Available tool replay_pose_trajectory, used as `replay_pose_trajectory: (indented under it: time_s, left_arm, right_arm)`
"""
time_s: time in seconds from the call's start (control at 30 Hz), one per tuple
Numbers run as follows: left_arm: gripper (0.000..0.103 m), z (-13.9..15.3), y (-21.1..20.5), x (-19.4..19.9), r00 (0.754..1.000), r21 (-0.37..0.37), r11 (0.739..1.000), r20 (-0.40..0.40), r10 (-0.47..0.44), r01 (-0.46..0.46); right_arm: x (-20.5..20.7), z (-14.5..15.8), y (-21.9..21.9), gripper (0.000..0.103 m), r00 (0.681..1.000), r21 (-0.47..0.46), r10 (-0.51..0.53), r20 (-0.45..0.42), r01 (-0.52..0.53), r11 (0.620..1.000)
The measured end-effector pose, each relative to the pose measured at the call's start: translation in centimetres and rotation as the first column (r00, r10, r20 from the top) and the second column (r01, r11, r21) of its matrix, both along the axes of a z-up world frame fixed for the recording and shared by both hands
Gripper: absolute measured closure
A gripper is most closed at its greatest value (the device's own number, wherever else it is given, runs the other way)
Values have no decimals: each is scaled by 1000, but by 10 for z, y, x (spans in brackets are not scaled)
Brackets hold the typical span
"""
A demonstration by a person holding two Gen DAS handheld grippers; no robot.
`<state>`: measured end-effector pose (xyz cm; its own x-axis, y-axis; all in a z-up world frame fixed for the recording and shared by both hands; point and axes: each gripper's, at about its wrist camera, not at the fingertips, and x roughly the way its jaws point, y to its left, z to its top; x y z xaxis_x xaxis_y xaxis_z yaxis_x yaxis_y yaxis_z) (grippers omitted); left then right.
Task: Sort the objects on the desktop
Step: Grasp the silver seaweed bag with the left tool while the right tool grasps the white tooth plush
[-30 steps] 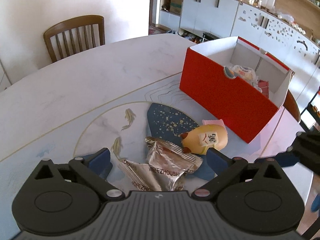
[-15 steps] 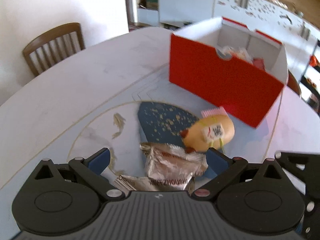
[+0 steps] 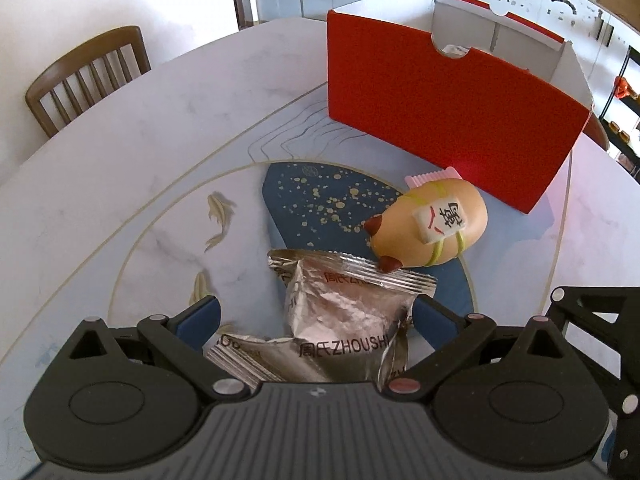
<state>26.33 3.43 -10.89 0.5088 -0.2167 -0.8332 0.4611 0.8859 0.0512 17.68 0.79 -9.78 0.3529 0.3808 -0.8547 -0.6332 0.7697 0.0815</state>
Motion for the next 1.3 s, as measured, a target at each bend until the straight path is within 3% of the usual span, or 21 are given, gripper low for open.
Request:
replay_pose_trajectory:
  time_s: [0.23, 0.3, 0.73, 0.93, 1.2, 1.3]
  left_arm:
    - [2, -4, 1, -1, 1000, -5, 1000, -9, 9, -9]
    - [3, -4, 2, -1, 1000, -3, 1000, -13, 14, -14]
    - [27, -1, 8, -8, 998, -8, 999, -37, 48, -48]
    - [40, 2, 19, -20, 996, -26, 996, -27, 85, -86]
    - [44, 5, 35, -41, 985, -75, 982, -30, 170, -172]
    - [44, 5, 39, -46, 980, -80, 977, -28, 198, -200]
  right_arm:
    - [0, -1, 2, 19, 1000, -6, 9, 8, -8, 1000]
    - [0, 0, 2, 24, 1000, -4, 13, 12, -13, 1000]
    - [-4, 2, 3, 41, 997, -37, 66, 26, -65, 997]
    - [-8, 3, -13, 47, 999, -43, 47, 20, -46, 998]
    - [-10, 6, -41, 72, 998, -48, -53, 19, 54, 997]
    - [-9, 6, -45, 71, 998, -45, -58, 8, 58, 997]
